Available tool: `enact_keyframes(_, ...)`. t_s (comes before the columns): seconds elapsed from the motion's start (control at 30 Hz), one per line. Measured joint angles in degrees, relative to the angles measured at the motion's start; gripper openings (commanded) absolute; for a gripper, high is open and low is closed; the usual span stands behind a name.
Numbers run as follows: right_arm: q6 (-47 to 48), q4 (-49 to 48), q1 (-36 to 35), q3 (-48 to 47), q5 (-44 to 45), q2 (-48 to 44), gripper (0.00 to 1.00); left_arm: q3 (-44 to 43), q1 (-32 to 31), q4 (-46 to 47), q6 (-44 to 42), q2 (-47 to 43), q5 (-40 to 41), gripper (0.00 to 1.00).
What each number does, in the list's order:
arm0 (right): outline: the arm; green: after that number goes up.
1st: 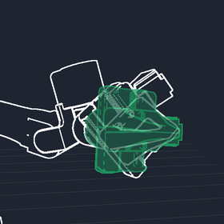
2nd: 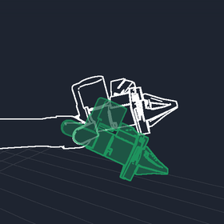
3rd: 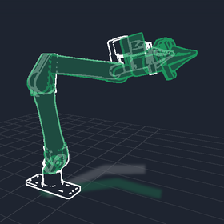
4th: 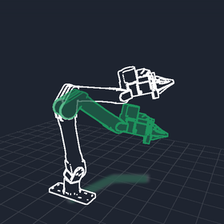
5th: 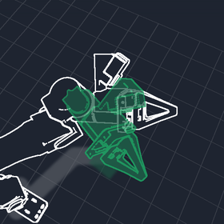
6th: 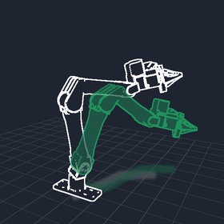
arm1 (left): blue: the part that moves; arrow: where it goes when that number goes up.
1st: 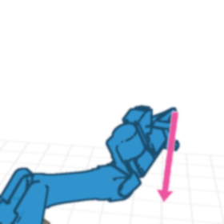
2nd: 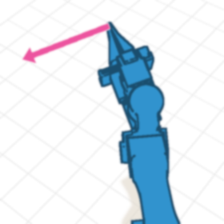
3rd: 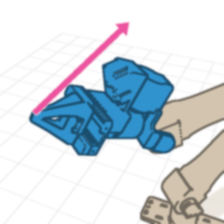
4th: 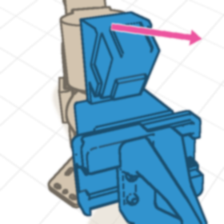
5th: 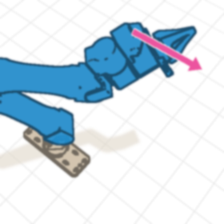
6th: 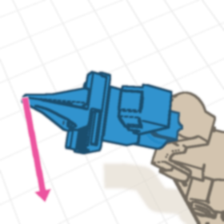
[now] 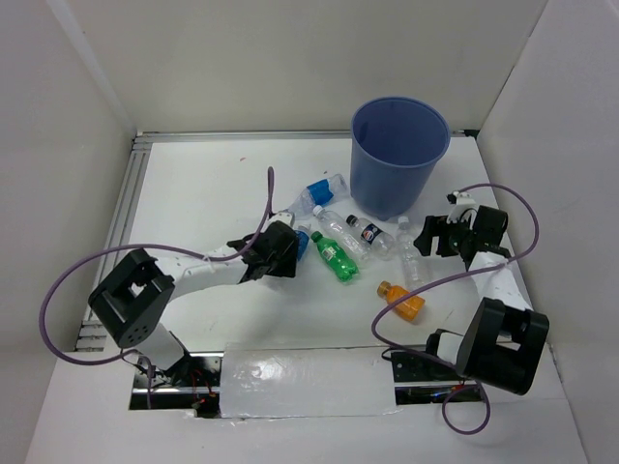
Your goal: Put the plastic bottles in the bin
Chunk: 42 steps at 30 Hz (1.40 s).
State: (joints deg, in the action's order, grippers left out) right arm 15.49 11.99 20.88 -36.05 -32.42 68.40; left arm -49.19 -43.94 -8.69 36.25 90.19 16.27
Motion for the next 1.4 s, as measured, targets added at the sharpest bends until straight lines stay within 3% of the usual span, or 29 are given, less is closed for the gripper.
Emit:
enact_keyframes(0.1,0.33,0.44,0.00,-0.07,-0.46,1.46,0.88,-0.13,-0.33,0.55,-0.04,0.02,-0.44,0.30)
enact_keyframes(0.17,0.48,1.01,0.00,-0.28,-0.81,2.58,0.88,-0.02,-0.79,0.37,-0.50,-0.55,-0.52,0.12)
enact_keyframes(0.27,0.59,1.38,0.00,-0.81,-1.09,4.24,0.90,0.72,-1.75,-1.66,-1.31,-4.24,-0.24,0.00)
enact_keyframes(0.47,1.07,1.46,-0.66,-2.01,-1.64,6.29,0.94,-2.05,-5.25,-7.17,-4.22,-17.88,0.17,0.00)
enact_keyframes(0.67,1.53,1.75,-1.49,-2.32,-1.99,7.96,0.96,-21.05,-5.88,-7.67,-9.29,-19.89,0.20,0.00)
enact_keyframes(0.83,1.99,1.86,-2.69,-2.67,-2.10,9.16,0.96,-39.50,-5.77,-0.46,-12.70,-8.85,-0.85,0.00)
enact_keyframes(1.07,2.60,2.32,-3.93,-3.17,-1.99,9.84,0.96,-66.82,-4.37,4.55,-12.90,18.47,-2.49,0.00)
enact_keyframes(1.2,2.95,2.40,-4.42,-3.37,-1.90,10.08,0.96,-70.84,-2.91,6.88,-10.36,27.21,-2.58,0.04)
enact_keyframes(1.4,3.23,2.67,-4.52,-3.37,-1.86,10.73,0.96,-73.13,-1.62,12.20,-7.06,31.10,-1.92,0.13)
